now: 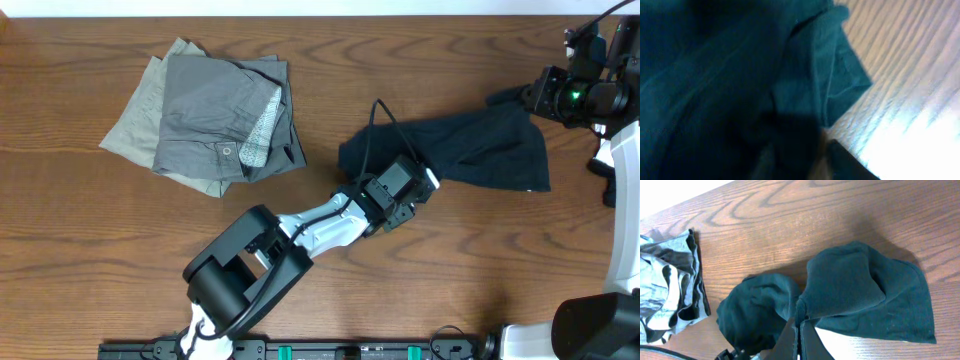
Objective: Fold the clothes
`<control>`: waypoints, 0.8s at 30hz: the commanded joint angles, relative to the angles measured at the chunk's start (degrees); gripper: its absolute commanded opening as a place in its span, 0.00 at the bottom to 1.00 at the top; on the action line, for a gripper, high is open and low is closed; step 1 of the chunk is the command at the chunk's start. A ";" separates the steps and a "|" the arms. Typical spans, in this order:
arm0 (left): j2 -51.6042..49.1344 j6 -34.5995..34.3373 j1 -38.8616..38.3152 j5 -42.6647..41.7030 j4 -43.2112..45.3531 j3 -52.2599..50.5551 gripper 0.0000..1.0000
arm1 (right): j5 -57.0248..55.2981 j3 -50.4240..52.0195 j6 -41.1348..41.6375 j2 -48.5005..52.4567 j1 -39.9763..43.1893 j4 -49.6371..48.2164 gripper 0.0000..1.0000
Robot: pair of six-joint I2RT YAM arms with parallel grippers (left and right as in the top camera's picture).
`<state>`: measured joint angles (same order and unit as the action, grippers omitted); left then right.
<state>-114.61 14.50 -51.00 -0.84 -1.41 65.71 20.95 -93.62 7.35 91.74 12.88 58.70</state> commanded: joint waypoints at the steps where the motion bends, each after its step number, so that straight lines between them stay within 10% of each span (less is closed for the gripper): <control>1: 0.15 1.36 0.09 5.27 0.22 1.03 0.12 | -0.17 -0.28 -0.59 -0.98 -0.52 0.00 0.01; 18: 35.85 0.50 0.59 15.52 -16.41 1.33 0.06 | -9.57 -0.28 6.84 -1.03 2.58 1.09 0.01; 24: 37.33 -0.09 0.50 6.19 -18.82 1.27 0.17 | -7.82 -0.28 6.75 -1.05 3.15 2.60 0.01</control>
<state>-74.76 15.35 -50.65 10.76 -19.62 66.59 12.82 -93.62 12.97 91.74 15.90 60.90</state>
